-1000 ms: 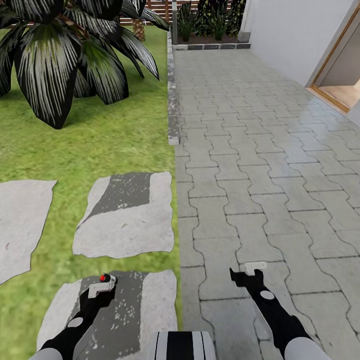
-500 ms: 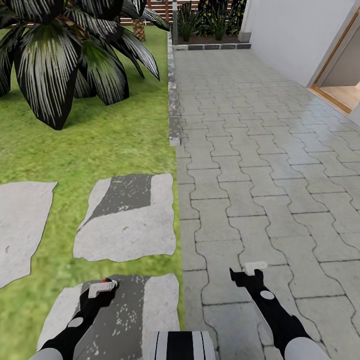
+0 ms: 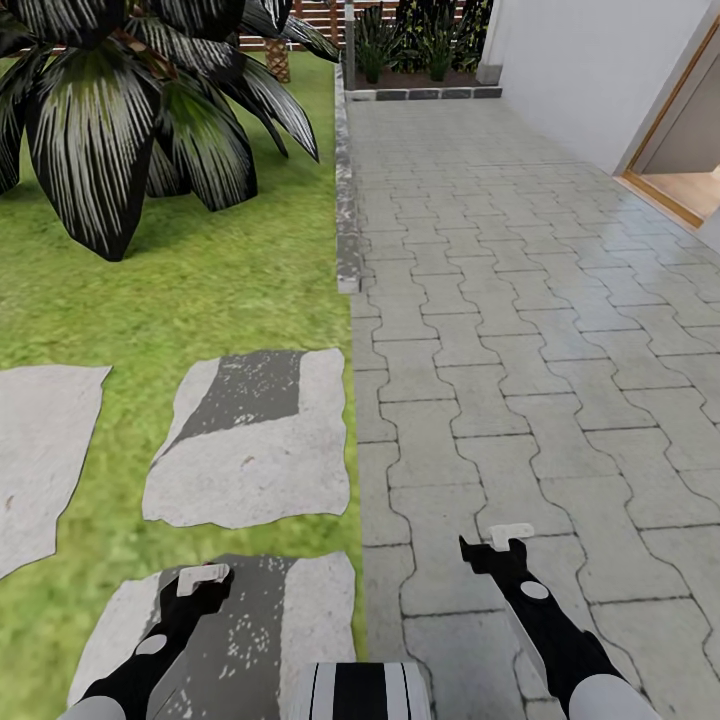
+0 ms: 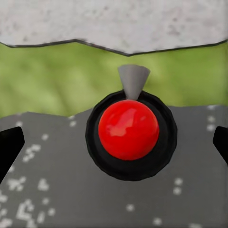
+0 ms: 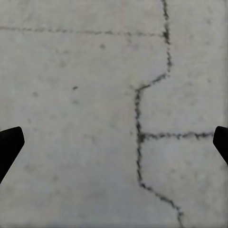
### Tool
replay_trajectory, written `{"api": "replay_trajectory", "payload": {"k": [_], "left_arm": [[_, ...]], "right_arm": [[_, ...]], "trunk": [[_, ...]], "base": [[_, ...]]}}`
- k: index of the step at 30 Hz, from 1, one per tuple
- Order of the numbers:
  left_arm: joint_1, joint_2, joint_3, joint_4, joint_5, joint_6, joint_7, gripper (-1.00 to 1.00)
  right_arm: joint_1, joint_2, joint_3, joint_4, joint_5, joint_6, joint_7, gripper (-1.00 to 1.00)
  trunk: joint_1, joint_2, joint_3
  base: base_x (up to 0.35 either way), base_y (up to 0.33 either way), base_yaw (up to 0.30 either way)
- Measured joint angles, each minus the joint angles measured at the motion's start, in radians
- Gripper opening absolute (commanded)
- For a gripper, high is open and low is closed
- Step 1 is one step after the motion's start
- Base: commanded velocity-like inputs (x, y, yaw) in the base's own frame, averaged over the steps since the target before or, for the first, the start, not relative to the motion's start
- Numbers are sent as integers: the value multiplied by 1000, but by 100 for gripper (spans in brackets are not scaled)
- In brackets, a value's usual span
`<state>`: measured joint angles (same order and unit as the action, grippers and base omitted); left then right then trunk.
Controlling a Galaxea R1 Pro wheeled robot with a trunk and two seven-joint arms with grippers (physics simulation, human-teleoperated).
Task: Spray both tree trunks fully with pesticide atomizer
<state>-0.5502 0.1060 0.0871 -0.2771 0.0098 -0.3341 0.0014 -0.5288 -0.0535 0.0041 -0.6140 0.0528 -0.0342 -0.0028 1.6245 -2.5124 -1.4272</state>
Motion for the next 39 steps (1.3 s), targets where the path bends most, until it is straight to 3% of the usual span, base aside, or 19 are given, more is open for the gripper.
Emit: {"api": "replay_trajectory", "payload": {"k": [27, 28, 39], "left_arm": [[0, 1, 0, 1, 0, 0, 0, 100], [0, 1, 0, 1, 0, 0, 0, -100], [0, 0, 0, 2, 1, 0, 0, -100]], "right_arm": [[0, 0, 0, 0, 0, 0, 0, 100], [0, 0, 0, 0, 0, 0, 0, 100], [0, 0, 0, 0, 0, 0, 0, 100]], "trunk": [[0, 0, 1], [0, 0, 1], [0, 0, 1]], "base": [[0, 0, -16], [0, 0, 0], [0, 0, 0]]}}
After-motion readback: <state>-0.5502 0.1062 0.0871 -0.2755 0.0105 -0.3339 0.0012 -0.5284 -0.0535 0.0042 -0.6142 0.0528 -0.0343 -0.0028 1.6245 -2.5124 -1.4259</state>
